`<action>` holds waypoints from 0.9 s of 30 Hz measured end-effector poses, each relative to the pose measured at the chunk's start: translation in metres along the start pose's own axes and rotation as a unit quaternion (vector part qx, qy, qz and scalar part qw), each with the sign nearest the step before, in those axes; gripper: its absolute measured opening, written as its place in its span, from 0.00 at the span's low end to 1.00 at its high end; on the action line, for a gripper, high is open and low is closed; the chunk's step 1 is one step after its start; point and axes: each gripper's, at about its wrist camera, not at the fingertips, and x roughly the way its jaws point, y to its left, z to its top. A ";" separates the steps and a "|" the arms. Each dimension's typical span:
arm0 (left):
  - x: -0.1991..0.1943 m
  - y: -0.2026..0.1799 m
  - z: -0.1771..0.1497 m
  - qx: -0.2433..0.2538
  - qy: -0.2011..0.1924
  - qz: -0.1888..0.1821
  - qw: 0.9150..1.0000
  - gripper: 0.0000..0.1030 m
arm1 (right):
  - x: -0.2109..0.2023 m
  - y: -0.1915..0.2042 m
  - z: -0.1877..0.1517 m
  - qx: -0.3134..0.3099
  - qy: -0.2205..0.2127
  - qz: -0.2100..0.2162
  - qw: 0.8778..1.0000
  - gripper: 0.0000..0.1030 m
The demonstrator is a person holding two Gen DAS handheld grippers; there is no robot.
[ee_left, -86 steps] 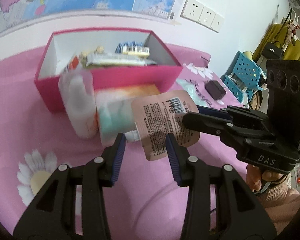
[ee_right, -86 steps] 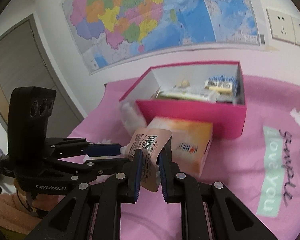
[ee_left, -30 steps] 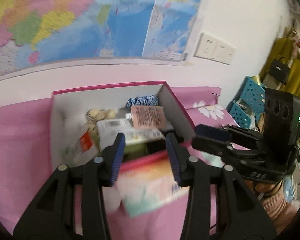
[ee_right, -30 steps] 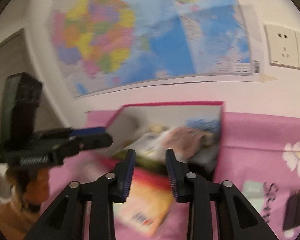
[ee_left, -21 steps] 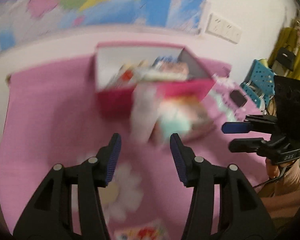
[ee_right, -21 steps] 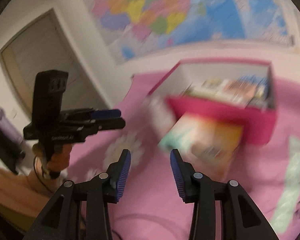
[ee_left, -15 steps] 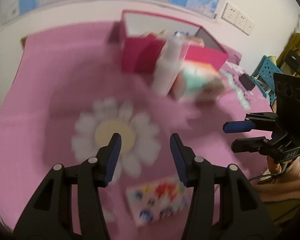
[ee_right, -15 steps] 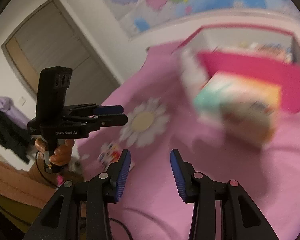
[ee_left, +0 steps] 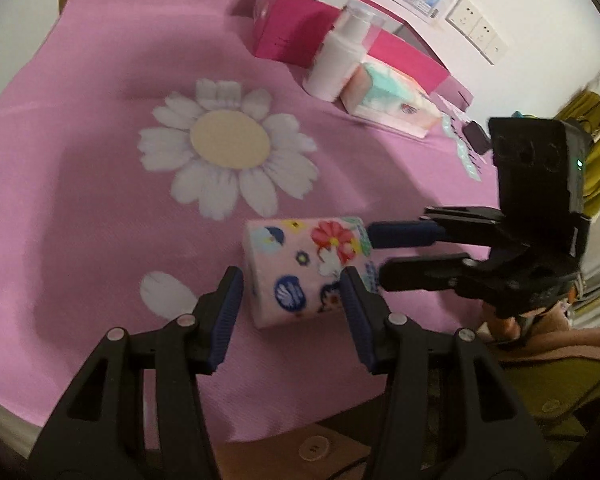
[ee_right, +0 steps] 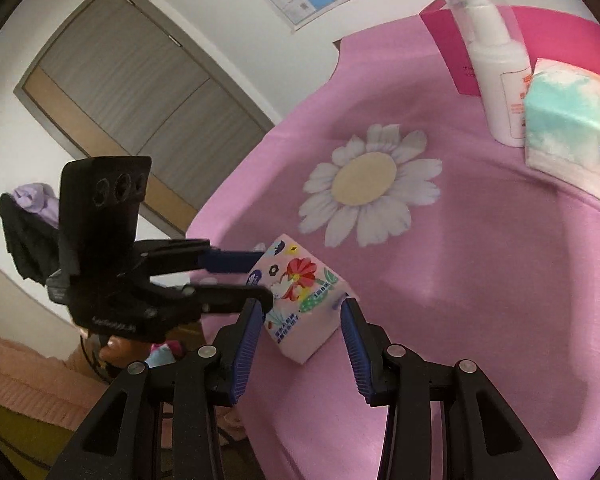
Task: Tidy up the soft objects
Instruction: 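Move both grippers to the floral tissue pack and grasp it, then carry the floral tissue pack over the pink box and lower it in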
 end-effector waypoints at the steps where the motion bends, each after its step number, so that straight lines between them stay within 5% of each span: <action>1: 0.001 -0.001 -0.001 0.002 0.002 -0.002 1.000 0.47 | 0.002 -0.001 0.000 0.003 0.000 -0.003 1.000 0.40; 10: 0.006 -0.023 0.008 0.030 -0.005 -0.008 1.000 0.46 | -0.021 -0.010 -0.002 0.007 -0.024 -0.061 0.998 0.28; 27: -0.015 -0.094 0.102 0.129 -0.102 -0.034 0.986 0.46 | -0.128 -0.012 0.038 -0.006 -0.156 -0.127 0.979 0.28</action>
